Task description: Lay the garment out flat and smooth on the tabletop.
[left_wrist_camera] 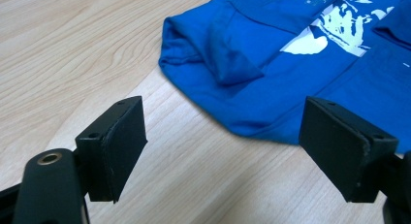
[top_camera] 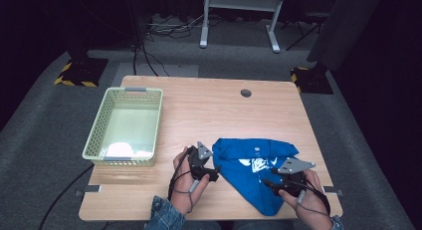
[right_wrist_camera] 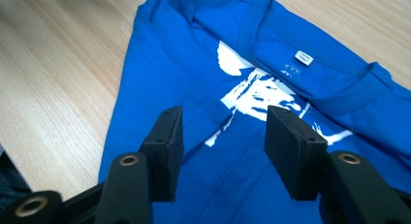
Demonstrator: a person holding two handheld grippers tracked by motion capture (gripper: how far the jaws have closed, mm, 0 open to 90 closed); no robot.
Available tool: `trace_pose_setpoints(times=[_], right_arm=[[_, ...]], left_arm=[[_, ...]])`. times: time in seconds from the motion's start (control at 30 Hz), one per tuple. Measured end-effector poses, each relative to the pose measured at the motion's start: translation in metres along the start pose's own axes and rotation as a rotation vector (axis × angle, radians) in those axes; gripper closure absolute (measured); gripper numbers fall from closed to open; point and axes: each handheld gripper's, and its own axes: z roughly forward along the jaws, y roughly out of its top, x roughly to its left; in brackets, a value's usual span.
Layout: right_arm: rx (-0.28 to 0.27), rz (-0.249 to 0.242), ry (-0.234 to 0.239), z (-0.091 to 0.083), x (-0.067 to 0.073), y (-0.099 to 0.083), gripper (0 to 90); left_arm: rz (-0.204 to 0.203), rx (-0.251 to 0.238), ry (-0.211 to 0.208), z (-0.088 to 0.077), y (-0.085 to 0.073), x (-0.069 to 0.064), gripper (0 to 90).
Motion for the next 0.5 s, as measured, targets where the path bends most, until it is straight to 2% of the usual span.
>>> trace_pose_setpoints(times=[0.5], right_arm=[[0.023, -0.019, 0.034, 0.025, -0.001, 0.01, 49.8]], left_arm=[[-0.039, 0.002, 0.036, -0.016, -0.014, 0.01, 16.7]])
